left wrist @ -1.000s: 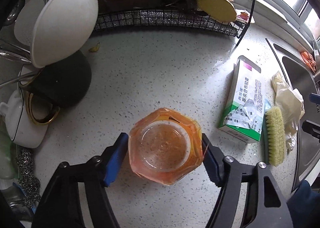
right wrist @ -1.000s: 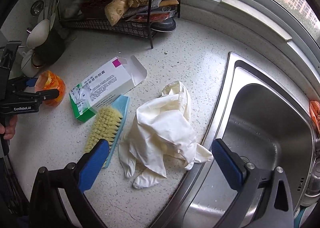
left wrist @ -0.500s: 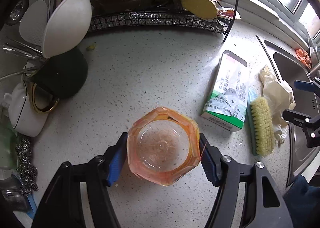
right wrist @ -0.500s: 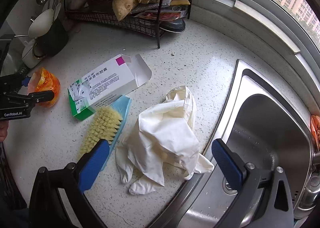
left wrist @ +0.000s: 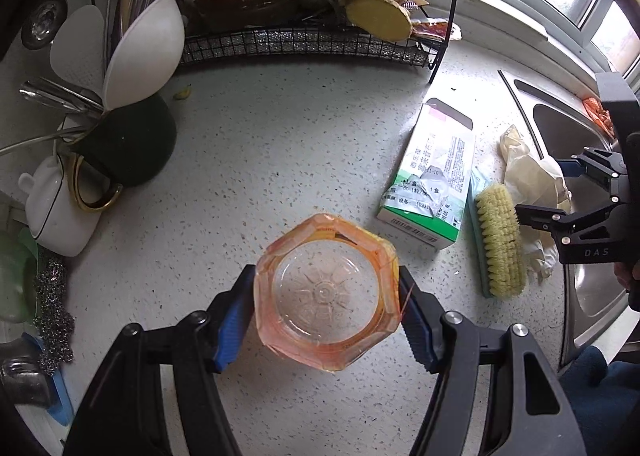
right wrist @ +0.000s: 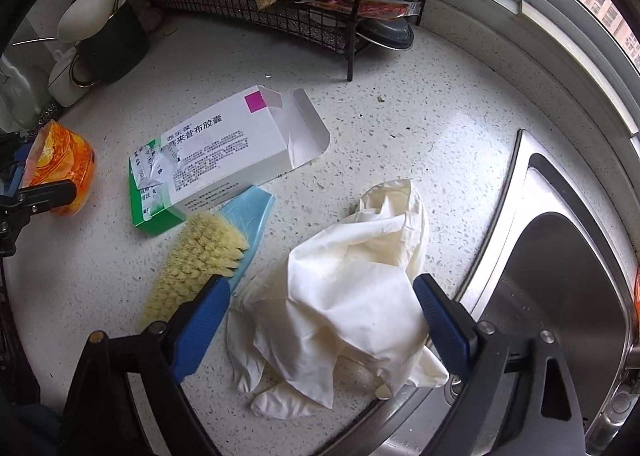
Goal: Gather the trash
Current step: 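Grasp the white rubber gloves with the right tool while the left tool holds the cup, then carry the orange cup and white gloves down to the red bucket with both tools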
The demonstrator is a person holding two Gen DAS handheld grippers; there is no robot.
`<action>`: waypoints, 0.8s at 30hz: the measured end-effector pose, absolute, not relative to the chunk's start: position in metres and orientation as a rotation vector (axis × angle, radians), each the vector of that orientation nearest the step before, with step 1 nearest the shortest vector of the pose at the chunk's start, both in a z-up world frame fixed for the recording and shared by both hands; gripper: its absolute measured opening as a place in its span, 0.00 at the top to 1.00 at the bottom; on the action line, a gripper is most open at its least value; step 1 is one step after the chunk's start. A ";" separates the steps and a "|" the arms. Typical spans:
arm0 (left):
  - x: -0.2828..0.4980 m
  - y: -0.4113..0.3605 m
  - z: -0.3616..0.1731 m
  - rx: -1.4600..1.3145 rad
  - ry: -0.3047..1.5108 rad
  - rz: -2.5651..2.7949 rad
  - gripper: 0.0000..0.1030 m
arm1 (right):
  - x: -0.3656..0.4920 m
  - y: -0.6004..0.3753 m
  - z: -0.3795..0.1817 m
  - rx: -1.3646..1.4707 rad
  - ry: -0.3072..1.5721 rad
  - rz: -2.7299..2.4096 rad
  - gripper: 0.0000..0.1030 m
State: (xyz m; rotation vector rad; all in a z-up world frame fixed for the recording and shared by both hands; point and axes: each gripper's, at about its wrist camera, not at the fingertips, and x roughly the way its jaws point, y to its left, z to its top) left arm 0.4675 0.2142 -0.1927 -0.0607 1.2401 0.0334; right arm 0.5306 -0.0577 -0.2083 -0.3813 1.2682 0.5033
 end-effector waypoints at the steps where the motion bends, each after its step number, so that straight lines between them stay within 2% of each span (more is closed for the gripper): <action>1: 0.467 0.214 -0.193 -0.061 1.242 0.033 0.37 | 0.532 -0.059 -0.210 -0.382 1.273 0.505 0.25; 3: 0.467 0.213 -0.193 -0.059 1.244 0.032 0.37 | 0.535 -0.061 -0.213 -0.375 1.289 0.509 0.36; 8: 0.467 0.207 -0.192 -0.041 1.243 0.022 0.37 | 0.534 -0.067 -0.220 -0.400 1.281 0.516 0.54; 10: 0.466 0.204 -0.190 -0.032 1.242 0.021 0.37 | 0.532 -0.066 -0.220 -0.402 1.268 0.522 0.66; 12: 0.463 0.198 -0.186 -0.025 1.234 0.020 0.37 | 0.529 -0.066 -0.220 -0.402 1.269 0.519 0.92; 17: 0.450 0.182 -0.167 -0.006 1.192 0.003 0.37 | 0.503 -0.069 -0.213 -0.382 1.251 0.529 0.95; 24: 0.425 0.154 -0.149 0.020 1.155 -0.026 0.37 | 0.465 -0.080 -0.174 -0.355 1.176 0.521 0.95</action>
